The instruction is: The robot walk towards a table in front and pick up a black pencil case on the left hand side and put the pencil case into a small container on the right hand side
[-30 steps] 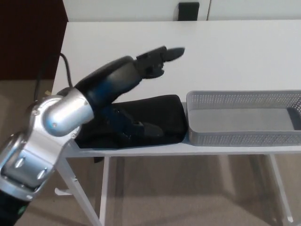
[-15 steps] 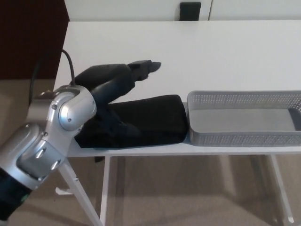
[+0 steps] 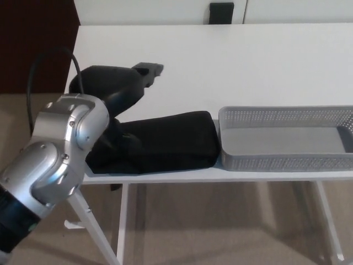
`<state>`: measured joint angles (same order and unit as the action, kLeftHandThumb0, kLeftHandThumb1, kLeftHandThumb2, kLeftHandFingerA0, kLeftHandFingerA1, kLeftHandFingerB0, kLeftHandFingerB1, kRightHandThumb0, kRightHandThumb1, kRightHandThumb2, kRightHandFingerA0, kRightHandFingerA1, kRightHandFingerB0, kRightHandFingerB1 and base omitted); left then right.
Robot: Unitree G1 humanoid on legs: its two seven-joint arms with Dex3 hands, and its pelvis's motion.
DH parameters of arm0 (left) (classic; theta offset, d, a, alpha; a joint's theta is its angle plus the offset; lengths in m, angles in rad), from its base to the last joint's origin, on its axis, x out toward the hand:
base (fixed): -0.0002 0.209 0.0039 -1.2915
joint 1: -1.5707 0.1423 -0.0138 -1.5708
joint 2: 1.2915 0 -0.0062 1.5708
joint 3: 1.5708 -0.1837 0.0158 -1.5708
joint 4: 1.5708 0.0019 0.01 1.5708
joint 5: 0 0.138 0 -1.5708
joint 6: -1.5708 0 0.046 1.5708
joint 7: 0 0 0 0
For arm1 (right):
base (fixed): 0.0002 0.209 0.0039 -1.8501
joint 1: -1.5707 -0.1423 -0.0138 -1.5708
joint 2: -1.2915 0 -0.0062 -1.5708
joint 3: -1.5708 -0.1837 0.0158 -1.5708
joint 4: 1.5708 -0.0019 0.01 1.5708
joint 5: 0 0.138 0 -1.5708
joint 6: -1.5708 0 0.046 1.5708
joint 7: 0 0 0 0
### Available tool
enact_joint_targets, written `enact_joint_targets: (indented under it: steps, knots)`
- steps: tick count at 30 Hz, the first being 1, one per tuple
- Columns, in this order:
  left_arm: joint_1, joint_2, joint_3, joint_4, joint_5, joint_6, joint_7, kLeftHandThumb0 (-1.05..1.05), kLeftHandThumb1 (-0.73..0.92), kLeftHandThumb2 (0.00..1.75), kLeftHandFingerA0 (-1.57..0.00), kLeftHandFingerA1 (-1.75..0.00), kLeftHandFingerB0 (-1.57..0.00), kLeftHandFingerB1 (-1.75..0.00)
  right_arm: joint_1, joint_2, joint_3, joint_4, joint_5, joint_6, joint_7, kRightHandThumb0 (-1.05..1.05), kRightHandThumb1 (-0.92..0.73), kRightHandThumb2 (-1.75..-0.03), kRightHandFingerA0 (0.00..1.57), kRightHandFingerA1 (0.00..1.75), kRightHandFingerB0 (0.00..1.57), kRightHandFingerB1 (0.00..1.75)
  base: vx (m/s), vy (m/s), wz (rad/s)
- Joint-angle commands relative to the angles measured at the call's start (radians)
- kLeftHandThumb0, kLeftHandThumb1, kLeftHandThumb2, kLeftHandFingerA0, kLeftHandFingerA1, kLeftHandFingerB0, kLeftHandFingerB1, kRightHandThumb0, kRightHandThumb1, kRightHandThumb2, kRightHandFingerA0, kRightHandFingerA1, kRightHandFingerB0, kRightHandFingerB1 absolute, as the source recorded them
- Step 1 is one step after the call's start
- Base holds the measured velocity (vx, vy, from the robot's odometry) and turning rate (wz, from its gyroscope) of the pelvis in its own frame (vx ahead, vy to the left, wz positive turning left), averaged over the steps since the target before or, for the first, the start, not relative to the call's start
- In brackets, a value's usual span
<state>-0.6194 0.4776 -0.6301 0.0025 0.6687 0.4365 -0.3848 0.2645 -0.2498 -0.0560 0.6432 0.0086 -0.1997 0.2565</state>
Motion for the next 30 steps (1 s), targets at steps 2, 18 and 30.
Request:
enact_joint_targets:
  steps: [2, 18, 30]
  knots:
    - [-0.002, -0.019, -0.017, 0.076, 0.096, 0.046, -0.040, -0.59, 0.38, 0.72, 0.00, -0.05, 0.00, -0.09, 0.008, -0.027, -0.001, -0.022, -0.009, 0.025, 0.003, -0.22, -0.53, -0.56, 0.55, 0.58, 0.42, 0.46, 0.00, 0.000, 0.00]
    - [0.022, -0.065, -0.013, 0.173, 0.093, 0.054, -0.093, -0.58, 0.37, 0.74, 0.00, -0.09, -0.02, -0.14, 0.008, -0.030, -0.004, -0.029, -0.001, 0.033, 0.017, -0.25, -0.54, -0.56, 0.53, 0.56, 0.43, 0.46, 0.00, 0.000, 0.00]
    - [0.014, -0.118, -0.012, 0.193, 0.083, 0.034, -0.104, -0.57, 0.36, 0.75, 0.00, -0.15, 0.00, -0.16, -0.003, -0.041, 0.000, -0.048, -0.002, 0.047, 0.030, -0.24, -0.54, -0.56, 0.53, 0.56, 0.43, 0.46, 0.00, 0.000, 0.00]
